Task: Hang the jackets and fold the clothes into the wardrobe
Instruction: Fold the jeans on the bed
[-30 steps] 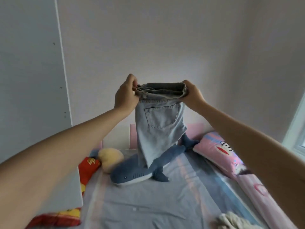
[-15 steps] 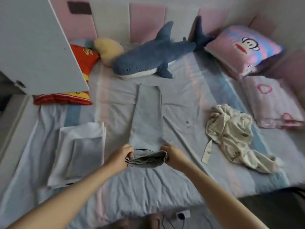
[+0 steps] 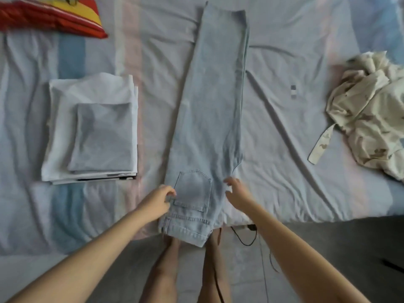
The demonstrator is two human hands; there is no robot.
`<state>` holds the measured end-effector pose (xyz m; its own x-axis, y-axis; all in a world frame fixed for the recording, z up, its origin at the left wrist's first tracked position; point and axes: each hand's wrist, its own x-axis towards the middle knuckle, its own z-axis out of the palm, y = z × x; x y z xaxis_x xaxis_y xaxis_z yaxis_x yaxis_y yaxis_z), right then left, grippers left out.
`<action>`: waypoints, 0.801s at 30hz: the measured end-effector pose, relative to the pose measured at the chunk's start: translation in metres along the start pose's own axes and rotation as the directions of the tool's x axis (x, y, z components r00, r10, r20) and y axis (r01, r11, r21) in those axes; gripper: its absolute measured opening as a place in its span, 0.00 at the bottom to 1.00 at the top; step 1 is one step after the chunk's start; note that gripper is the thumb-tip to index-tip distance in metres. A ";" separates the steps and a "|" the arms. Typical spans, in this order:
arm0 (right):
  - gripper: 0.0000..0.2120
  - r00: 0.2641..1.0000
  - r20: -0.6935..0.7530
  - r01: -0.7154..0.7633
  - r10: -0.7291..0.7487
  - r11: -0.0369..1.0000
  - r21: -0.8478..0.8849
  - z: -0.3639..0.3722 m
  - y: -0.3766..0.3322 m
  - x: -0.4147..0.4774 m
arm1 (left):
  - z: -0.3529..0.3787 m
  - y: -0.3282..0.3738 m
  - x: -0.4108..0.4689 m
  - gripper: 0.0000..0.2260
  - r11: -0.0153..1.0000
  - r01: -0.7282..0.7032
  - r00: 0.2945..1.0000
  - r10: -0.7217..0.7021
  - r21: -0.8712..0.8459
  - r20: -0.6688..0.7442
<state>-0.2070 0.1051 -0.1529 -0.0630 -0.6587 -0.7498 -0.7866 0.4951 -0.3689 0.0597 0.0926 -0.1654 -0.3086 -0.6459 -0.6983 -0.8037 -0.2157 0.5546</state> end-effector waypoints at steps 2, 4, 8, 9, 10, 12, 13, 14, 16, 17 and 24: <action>0.21 0.954 -0.275 -0.059 0.123 0.971 0.230 -0.006 0.009 0.051 | -0.001 -0.002 0.041 0.19 0.999 -0.009 0.963 -0.005 -0.047 -0.271; 0.23 0.907 -0.380 -0.046 0.184 0.938 0.344 -0.022 0.007 0.098 | -0.003 -0.002 0.082 0.25 0.993 -0.011 0.914 -0.037 -0.115 -0.404; 0.21 0.853 -0.492 0.031 0.171 0.926 0.376 -0.045 0.001 0.175 | -0.012 0.004 0.164 0.31 0.972 0.004 0.886 -0.112 -0.234 -0.450; 0.17 0.838 -0.513 0.050 0.186 0.910 0.412 -0.050 0.000 0.191 | -0.016 0.008 0.188 0.30 0.967 -0.011 0.865 -0.119 -0.256 -0.488; 0.12 0.827 -0.517 0.051 0.221 0.886 0.460 -0.055 -0.001 0.200 | -0.021 0.015 0.202 0.26 0.955 -0.036 0.842 -0.130 -0.295 -0.524; 0.06 0.774 -0.572 0.081 0.270 0.854 0.513 -0.057 0.006 0.220 | -0.030 0.028 0.231 0.18 0.925 -0.103 0.810 -0.135 -0.365 -0.571; 0.07 0.746 -0.605 0.116 0.278 0.841 0.529 -0.056 0.009 0.221 | -0.034 0.032 0.238 0.15 0.914 -0.139 0.802 -0.122 -0.381 -0.584; 0.07 0.733 -0.621 0.146 0.277 0.828 0.541 -0.050 0.014 0.219 | -0.037 0.035 0.237 0.14 0.914 -0.164 0.800 -0.097 -0.371 -0.592; 0.09 0.722 -0.618 0.167 0.312 0.788 0.593 -0.048 0.020 0.224 | -0.042 0.036 0.245 0.16 0.911 -0.222 0.789 -0.042 -0.348 -0.614; 0.10 0.727 -0.597 0.155 0.338 0.767 0.623 -0.049 0.020 0.226 | -0.043 0.034 0.248 0.17 0.910 -0.256 0.785 0.000 -0.326 -0.619; 0.14 0.747 -0.636 0.095 0.194 0.916 0.390 -0.091 -0.018 0.254 | -0.082 0.048 0.291 0.07 0.945 -0.225 0.772 0.025 -0.237 -0.635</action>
<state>-0.2651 -0.1224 -0.2863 -0.5905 -0.7564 -0.2816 -0.4864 0.6119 -0.6236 -0.0268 -0.1654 -0.3051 0.0643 -0.9690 -0.2383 -0.5695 -0.2318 0.7886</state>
